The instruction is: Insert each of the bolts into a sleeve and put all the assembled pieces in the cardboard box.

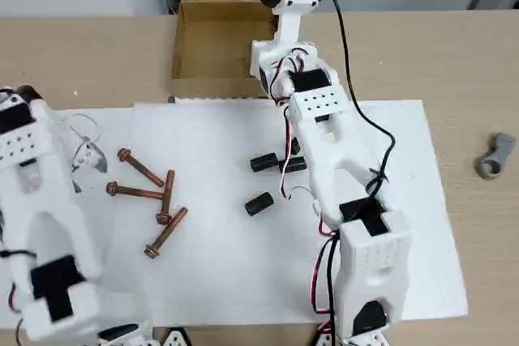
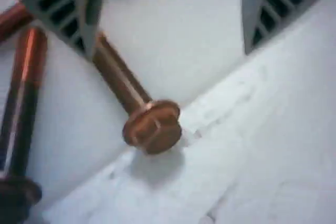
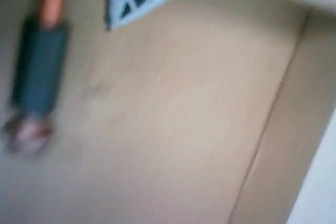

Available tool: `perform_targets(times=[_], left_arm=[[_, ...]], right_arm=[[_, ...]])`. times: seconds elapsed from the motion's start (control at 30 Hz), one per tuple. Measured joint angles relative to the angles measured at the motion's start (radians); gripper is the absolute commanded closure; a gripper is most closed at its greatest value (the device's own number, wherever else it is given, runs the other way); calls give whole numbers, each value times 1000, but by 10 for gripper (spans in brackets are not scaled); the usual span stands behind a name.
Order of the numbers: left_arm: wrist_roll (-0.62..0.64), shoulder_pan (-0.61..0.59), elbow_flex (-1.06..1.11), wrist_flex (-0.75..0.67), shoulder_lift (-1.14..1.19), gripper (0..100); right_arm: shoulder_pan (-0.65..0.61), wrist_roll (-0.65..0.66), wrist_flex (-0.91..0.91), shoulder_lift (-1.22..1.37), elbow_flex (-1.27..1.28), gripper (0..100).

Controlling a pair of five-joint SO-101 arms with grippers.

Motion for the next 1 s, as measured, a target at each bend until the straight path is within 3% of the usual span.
perform_targets(times=[0.4, 0.73, 1.0], left_arm=[[189, 222, -92, -23, 61, 824], [290, 227, -92, -51, 69, 824], [298, 192, -92, -63, 242, 825]], right_arm=[[-28, 0, 236, -123, 0, 867], [-29, 0, 238, -124, 0, 868], [-29, 0, 278, -124, 0, 868]])
